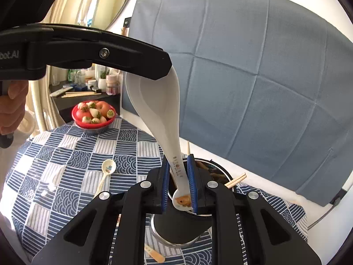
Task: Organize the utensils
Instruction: 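Lower the white spoon into the holder and open the right tool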
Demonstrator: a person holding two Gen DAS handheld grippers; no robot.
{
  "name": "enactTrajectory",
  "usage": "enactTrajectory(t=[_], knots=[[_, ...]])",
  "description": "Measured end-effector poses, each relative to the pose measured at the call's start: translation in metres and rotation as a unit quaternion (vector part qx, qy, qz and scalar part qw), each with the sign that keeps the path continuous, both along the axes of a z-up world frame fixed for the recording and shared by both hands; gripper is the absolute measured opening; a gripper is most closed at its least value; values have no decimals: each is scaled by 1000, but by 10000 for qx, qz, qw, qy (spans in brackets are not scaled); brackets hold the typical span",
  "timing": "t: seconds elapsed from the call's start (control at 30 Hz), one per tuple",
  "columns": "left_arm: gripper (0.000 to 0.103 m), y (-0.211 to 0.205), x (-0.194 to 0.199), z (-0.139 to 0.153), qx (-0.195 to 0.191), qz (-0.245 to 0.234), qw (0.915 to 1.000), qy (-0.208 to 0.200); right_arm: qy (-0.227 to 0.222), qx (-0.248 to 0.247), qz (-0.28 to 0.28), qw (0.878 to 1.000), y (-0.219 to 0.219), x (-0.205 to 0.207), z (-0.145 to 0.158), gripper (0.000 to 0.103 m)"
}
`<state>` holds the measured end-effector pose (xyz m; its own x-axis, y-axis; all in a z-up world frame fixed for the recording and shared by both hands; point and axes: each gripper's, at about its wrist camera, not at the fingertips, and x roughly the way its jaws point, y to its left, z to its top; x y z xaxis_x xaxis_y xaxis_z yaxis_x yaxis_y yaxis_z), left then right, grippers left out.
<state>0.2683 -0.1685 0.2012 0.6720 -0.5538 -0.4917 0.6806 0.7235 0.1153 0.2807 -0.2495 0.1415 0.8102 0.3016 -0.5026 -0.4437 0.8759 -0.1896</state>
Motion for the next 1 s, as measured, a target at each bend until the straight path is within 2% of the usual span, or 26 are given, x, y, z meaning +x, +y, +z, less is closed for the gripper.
enactTrajectory(t=[0.17, 0.23, 0.5, 0.77, 1.0], knots=[[10, -10, 20, -11, 279, 157, 9995, -57, 279, 98, 43, 9996, -4, 23, -16, 13], [10, -8, 29, -14, 211, 157, 9996, 43, 371, 210, 100, 9990, -8, 27, -18, 14], [10, 0, 46, -9, -12, 45, 9999, 125, 343, -46, 82, 9994, -2, 41, -17, 12], [10, -1, 54, -16, 50, 44, 9997, 214, 498, 66, 115, 9987, 0, 57, -27, 12], [10, -4, 62, -34, 167, 20, 9986, 496, 717, 112, 52, 9974, -5, 64, -42, 12]])
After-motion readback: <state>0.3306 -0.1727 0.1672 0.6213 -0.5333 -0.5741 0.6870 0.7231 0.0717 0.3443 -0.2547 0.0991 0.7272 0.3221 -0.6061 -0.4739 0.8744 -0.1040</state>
